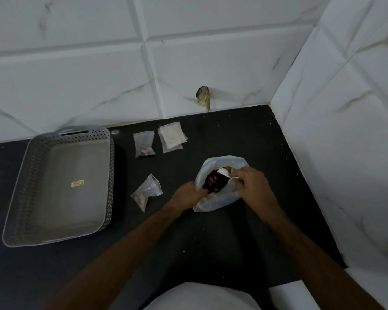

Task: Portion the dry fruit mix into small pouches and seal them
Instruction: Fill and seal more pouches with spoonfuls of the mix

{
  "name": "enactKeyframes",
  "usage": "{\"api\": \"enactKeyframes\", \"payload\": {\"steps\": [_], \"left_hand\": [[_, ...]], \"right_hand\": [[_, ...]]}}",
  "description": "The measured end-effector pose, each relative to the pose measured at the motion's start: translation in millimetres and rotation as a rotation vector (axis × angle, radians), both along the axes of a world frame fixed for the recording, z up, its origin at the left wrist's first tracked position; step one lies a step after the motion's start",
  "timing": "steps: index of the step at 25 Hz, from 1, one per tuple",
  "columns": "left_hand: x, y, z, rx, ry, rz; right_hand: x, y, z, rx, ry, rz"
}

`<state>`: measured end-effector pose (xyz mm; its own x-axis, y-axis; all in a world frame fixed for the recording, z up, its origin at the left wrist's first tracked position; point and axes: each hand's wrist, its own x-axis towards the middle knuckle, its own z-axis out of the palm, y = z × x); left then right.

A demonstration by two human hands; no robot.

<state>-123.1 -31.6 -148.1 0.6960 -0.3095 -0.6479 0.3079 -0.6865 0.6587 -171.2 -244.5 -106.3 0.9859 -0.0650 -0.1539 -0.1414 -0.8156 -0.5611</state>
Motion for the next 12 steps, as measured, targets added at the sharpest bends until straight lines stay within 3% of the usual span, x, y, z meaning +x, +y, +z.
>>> {"api": "enactKeyframes", "payload": {"steps": [3, 5, 12], "left_hand": [[-0.2, 3.4, 0.5, -0.018, -0.041, 0.109], [1.9, 7.8, 0.2, -0.043, -0.020, 0.169], [3.3, 12.6, 3.2, -0.152, 0.073, 0.345]], "right_hand": [[-2.6, -0.7, 5.4, -0.127, -0.073, 0.051], [-3.5, 3.5, 5.6, -0.194, 0.006, 0.083], [-7.8, 12.4, -1.0, -0.001, 0.051, -0.088]]}}
